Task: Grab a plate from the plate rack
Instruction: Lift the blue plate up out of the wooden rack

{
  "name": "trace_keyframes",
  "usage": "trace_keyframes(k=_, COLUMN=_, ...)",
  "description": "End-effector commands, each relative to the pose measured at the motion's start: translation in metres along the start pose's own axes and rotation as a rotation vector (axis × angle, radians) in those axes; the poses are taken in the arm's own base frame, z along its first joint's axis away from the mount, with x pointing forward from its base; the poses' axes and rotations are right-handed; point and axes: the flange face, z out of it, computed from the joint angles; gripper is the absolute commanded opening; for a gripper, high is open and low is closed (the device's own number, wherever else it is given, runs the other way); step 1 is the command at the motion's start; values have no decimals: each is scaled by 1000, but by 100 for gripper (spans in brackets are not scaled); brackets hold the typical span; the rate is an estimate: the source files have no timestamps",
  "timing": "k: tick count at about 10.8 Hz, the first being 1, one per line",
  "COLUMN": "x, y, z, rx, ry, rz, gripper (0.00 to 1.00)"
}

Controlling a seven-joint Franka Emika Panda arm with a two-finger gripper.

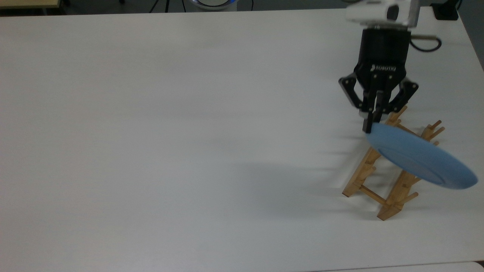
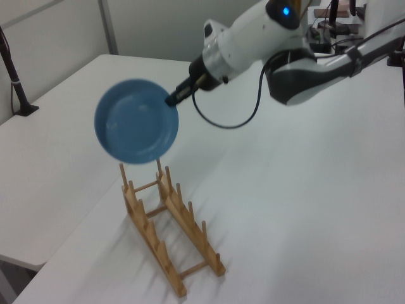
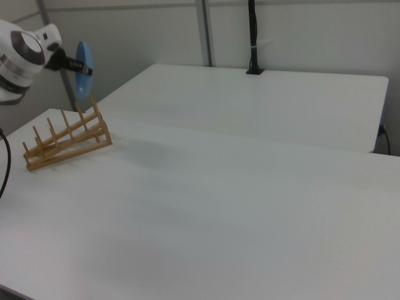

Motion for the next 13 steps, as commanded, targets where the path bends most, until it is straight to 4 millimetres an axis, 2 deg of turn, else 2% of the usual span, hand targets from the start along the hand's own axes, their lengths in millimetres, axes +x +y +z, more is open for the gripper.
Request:
trace_keyframes(k=1, x=30, y=53, z=-46, rx=-53, ry=-2, rz=97, gripper=0)
trace_keyframes(k=4, x=40, y=126, z=-50, rx=-139, ry=-262, rz=121, gripper=0)
trace_keyframes(k=6, x=52, y=189, z=-69, rx=-75, ry=-460, rz=75, gripper=0)
trace_keyframes(k=8, x=51, y=250, z=-79, rx=-3, ry=-621, rz=-28, gripper=0)
trace_keyframes(k=11, x=29, y=355, z=-85, rx=129, ry=-868, rz=-171, gripper=0)
trace_keyframes(k=12, x=18, y=390, z=-83, rx=181, ry=-920, rz=-194, gripper=0)
trace_keyframes(k=13, x=-2, y=419, z=-70, rx=221, ry=-963, rz=-189, gripper=0)
